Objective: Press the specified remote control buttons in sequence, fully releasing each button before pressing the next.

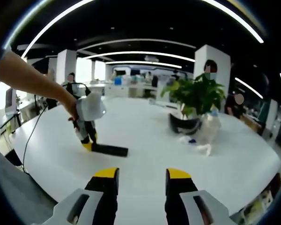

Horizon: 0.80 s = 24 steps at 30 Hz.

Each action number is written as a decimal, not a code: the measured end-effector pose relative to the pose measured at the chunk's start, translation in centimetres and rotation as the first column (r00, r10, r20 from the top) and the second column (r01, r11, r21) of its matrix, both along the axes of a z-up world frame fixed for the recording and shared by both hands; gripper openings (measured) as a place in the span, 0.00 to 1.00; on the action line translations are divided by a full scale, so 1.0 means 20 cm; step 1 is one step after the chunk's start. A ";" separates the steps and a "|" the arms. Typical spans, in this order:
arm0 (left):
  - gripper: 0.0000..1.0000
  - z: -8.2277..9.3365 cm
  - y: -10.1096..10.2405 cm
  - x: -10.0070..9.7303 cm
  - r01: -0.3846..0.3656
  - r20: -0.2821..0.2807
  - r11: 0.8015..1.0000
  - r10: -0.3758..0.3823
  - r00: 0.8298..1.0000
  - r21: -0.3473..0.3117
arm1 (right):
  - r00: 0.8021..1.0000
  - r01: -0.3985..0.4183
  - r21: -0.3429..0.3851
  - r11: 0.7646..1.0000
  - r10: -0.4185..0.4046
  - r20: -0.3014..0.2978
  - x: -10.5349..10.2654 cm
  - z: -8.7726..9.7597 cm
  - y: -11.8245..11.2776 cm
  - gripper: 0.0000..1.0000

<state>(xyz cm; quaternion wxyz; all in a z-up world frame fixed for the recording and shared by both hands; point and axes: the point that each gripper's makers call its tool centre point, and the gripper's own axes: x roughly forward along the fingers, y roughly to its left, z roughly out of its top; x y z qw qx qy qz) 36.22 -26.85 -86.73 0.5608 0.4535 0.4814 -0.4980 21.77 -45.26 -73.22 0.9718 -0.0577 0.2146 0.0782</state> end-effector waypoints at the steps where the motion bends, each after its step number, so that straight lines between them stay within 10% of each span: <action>1: 0.23 0.00 0.00 0.00 -0.001 0.000 1.000 0.001 1.000 0.003 | 1.000 0.000 0.000 1.000 0.000 0.002 0.00 0.00 0.00 0.37; 24: 0.23 0.00 0.01 -0.10 -0.055 0.002 0.998 0.055 0.998 0.002 | 1.000 -0.014 0.002 1.000 0.014 -0.013 -0.01 -0.01 0.01 0.27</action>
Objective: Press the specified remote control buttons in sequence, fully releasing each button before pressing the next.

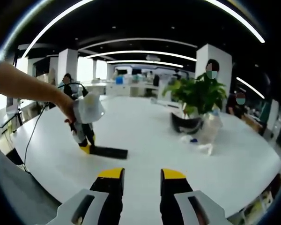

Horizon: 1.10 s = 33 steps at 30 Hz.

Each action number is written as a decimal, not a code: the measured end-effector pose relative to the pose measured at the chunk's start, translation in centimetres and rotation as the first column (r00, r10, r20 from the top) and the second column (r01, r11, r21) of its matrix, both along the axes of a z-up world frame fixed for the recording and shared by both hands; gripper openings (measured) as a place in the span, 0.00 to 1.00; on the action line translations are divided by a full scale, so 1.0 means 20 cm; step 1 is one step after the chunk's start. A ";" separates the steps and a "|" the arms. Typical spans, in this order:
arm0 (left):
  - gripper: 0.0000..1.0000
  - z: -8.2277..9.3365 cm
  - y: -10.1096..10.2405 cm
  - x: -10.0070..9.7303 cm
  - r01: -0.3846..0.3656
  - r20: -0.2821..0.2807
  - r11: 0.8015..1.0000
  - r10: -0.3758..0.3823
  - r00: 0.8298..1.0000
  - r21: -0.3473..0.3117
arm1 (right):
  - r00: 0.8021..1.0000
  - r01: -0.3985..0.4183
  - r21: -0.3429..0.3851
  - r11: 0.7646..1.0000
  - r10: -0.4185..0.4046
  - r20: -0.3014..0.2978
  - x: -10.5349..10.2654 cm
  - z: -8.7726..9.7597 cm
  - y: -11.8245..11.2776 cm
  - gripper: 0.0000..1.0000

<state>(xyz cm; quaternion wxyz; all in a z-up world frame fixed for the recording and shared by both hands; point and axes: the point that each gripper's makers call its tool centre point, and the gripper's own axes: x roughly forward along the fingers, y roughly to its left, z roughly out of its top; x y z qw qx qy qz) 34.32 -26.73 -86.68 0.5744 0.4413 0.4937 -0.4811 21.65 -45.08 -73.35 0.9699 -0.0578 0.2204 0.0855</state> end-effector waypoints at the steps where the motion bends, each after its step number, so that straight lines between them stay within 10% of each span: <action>1: 0.23 0.00 0.00 -0.01 -0.003 -0.004 1.000 0.003 1.000 0.005 | 1.000 -0.005 0.001 1.000 0.005 -0.002 0.00 0.00 0.00 0.27; 33: 0.23 -0.01 0.03 -0.18 0.032 -0.021 0.994 -0.030 0.999 0.103 | 0.999 -0.018 -0.025 1.000 0.017 -0.035 -0.01 -0.03 0.01 0.11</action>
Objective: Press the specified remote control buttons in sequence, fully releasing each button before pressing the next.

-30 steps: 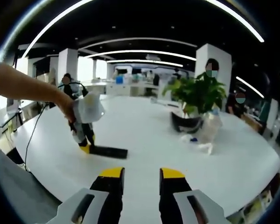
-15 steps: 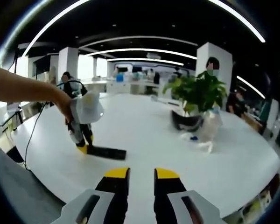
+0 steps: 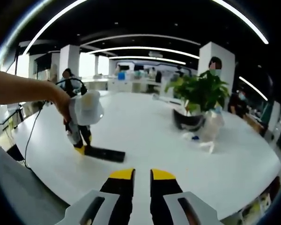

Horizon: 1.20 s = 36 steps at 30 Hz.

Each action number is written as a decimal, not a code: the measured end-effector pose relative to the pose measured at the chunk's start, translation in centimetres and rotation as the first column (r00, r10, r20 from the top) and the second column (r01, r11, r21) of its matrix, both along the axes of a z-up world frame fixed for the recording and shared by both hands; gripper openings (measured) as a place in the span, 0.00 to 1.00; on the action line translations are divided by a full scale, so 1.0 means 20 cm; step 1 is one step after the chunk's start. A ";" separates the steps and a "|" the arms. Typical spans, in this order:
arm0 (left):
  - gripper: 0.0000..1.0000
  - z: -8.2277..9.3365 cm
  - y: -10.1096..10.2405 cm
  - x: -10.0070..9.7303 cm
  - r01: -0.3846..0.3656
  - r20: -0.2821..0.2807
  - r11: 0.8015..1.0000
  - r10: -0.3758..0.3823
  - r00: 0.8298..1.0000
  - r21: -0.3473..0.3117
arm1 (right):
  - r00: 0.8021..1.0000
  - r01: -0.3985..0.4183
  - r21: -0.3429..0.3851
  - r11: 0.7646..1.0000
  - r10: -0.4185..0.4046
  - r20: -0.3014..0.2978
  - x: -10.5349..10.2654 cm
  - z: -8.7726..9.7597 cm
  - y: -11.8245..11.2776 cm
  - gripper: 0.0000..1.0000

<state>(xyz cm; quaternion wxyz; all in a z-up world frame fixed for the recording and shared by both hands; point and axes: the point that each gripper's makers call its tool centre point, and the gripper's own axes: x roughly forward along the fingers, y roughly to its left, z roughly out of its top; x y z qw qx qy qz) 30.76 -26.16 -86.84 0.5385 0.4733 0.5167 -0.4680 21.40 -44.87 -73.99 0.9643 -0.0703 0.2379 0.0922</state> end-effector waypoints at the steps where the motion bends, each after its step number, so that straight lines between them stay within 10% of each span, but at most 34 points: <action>1: 0.23 0.00 0.00 -0.01 0.005 0.000 1.000 -0.005 1.000 0.009 | 1.000 0.000 -0.002 1.000 0.000 0.000 0.00 0.00 0.00 0.11; 36: 0.23 0.00 0.05 -0.18 0.013 -0.003 0.999 -0.013 1.000 0.035 | 1.000 -0.002 -0.015 1.000 0.002 -0.011 0.00 -0.01 0.00 0.02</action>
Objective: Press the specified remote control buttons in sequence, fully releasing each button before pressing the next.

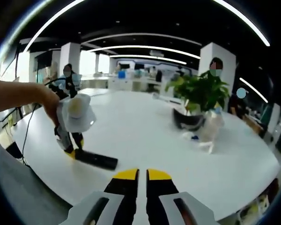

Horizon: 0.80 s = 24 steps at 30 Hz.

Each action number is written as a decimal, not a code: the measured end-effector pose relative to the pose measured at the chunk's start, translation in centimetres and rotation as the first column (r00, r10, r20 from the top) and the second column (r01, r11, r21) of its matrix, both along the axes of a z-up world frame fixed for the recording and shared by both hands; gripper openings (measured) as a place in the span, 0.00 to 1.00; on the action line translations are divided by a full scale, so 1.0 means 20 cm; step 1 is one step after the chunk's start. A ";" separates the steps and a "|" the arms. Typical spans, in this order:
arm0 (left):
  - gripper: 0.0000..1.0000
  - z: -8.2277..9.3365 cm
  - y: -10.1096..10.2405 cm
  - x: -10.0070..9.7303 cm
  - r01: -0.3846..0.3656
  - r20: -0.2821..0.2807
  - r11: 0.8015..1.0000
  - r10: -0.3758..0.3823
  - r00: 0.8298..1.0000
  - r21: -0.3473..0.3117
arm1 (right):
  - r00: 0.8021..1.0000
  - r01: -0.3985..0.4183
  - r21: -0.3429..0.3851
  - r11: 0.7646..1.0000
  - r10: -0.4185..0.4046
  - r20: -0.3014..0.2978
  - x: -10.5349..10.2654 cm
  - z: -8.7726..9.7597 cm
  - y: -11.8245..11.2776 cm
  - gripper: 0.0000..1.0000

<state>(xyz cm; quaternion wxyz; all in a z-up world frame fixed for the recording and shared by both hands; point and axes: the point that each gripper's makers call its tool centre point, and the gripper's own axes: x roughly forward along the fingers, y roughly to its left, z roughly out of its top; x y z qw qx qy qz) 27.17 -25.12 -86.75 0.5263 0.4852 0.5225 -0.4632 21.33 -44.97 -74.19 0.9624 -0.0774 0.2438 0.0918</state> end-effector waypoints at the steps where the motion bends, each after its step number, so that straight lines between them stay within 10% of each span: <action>1: 0.23 0.00 0.00 -0.01 0.000 0.001 1.000 0.000 1.000 -0.005 | 1.000 -0.001 0.000 1.000 0.001 0.000 0.00 0.00 0.00 0.02; 24: 0.23 0.00 0.01 -0.10 -0.024 0.012 0.993 0.026 1.000 -0.112 | 0.999 -0.033 0.045 0.998 0.034 -0.023 -0.01 0.00 0.03 0.00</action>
